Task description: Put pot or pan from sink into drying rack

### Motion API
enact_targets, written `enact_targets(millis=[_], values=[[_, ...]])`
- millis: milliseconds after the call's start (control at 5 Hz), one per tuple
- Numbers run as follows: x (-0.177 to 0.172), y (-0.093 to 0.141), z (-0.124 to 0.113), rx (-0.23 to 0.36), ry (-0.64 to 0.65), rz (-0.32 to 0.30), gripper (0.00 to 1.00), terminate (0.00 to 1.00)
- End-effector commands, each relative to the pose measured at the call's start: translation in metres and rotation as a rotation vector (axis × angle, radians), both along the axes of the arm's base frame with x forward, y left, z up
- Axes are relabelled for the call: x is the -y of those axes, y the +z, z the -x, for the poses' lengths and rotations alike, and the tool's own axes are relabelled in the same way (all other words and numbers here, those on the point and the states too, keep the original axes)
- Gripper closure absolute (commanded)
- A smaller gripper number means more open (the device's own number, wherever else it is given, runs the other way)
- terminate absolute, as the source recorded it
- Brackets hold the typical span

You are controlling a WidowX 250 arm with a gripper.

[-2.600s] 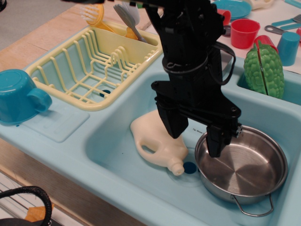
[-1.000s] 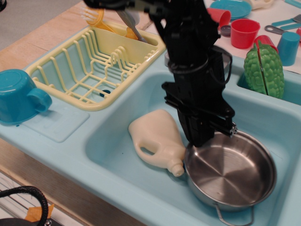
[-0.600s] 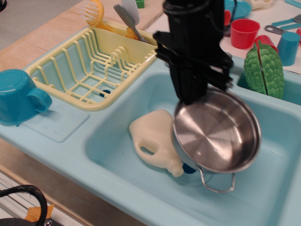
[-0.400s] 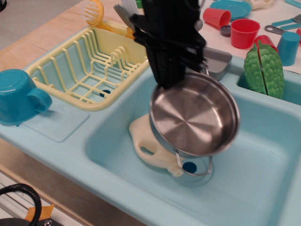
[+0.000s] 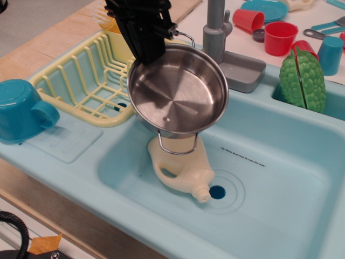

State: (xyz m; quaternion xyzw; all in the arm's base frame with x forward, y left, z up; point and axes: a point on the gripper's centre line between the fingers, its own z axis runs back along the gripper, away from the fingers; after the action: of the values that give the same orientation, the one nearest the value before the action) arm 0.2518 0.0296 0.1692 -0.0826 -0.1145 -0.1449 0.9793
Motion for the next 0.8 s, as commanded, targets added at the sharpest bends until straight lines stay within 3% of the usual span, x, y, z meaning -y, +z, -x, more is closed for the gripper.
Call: enact_targets(millis=[0,200,600], values=[[-0.049,0.014,-0.015,0.051,0.028,0.019,1.0,0.0],[-0.076,0.014,-0.016,0.071,0.028,0.039,1.0,0.0],[-0.119,0.004,-0.019,0.054,0.016,0.088,1.0,0.0]])
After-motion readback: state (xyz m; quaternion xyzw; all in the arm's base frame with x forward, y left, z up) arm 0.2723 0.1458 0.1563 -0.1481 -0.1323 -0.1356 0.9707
